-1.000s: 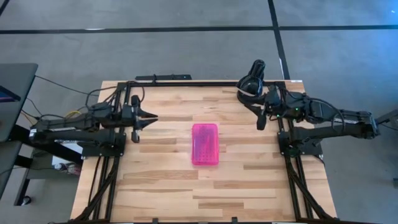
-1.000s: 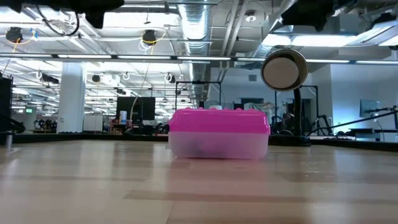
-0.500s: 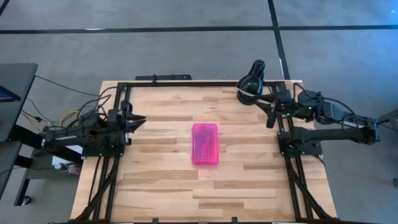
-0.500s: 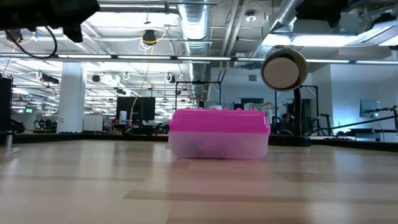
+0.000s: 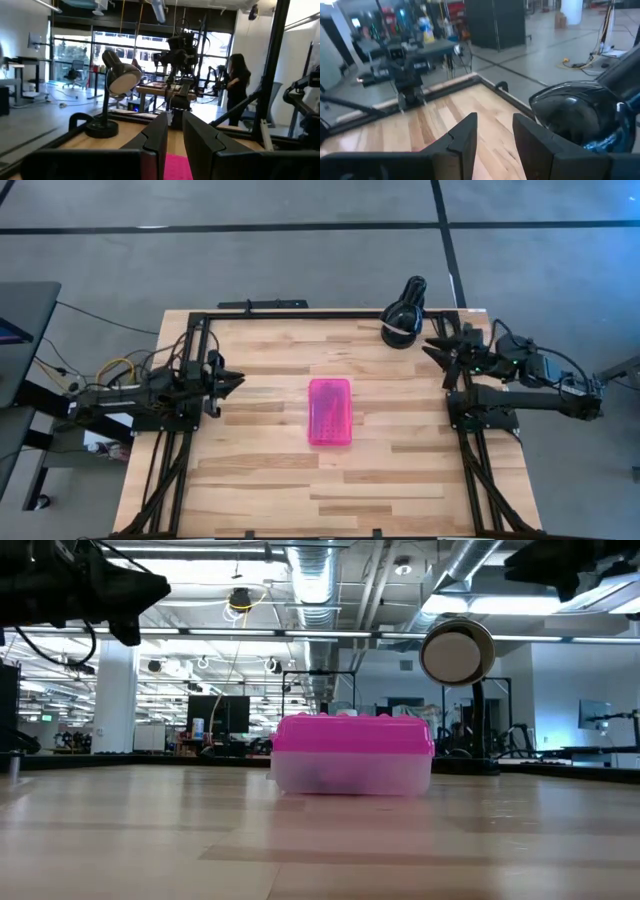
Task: Pick & place school supplies into a supply box
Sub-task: Return to Home Position
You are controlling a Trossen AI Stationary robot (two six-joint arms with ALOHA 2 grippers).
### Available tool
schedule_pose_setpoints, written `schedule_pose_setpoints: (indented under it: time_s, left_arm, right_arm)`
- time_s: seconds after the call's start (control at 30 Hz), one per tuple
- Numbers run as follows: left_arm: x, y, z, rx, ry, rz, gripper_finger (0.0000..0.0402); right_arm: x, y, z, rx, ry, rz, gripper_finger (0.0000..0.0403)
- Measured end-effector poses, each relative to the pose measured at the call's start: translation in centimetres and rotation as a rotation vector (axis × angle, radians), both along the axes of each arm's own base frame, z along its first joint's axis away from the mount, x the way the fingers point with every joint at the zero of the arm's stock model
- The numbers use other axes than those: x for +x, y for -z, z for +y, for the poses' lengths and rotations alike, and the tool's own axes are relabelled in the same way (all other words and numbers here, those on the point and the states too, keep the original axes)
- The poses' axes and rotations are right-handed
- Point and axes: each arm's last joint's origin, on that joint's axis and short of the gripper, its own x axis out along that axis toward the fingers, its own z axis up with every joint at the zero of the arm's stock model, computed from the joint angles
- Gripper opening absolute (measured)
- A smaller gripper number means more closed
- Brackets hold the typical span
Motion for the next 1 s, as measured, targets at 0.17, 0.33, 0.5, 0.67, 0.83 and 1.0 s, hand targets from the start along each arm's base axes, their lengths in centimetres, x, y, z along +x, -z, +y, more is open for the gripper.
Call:
schedule_pose_setpoints:
  time_s: [0.17, 0.33, 0.5, 0.67, 0.83, 1.0]
  left_arm:
    - [0.1, 0.2, 0.0, -0.015, -0.023, 0.02, 0.0054]
    - [0.0, 0.3, 0.2, -0.064, -0.104, 0.016, 0.0054]
    - [0.1, 1.1, 0.5, -0.13, -0.178, 0.087, 0.0054]
    - [0.2, 1.9, 0.7, -0.202, -0.233, 0.147, 0.0054]
    - [0.2, 1.8, 0.4, -0.137, -0.159, 0.165, 0.0054]
    - [0.3, 1.8, 0.3, -0.086, -0.137, 0.172, 0.0054]
  right_arm:
    - [-1.9, 0.4, 0.2, 0.007, 0.029, -0.101, 0.0121]
    - [-3.9, 0.3, 0.5, 0.003, 0.049, -0.191, 0.0121]
    - [-5.3, 0.6, 0.7, 0.06, 0.046, -0.257, 0.0121]
    - [-5.4, 1.2, 0.8, 0.23, 0.067, -0.274, 0.0121]
    - [-5.6, 2.0, 0.6, 0.494, 0.154, -0.312, 0.0121]
    - [-5.6, 2.2, 0.7, 0.336, 0.133, -0.211, 0.0121]
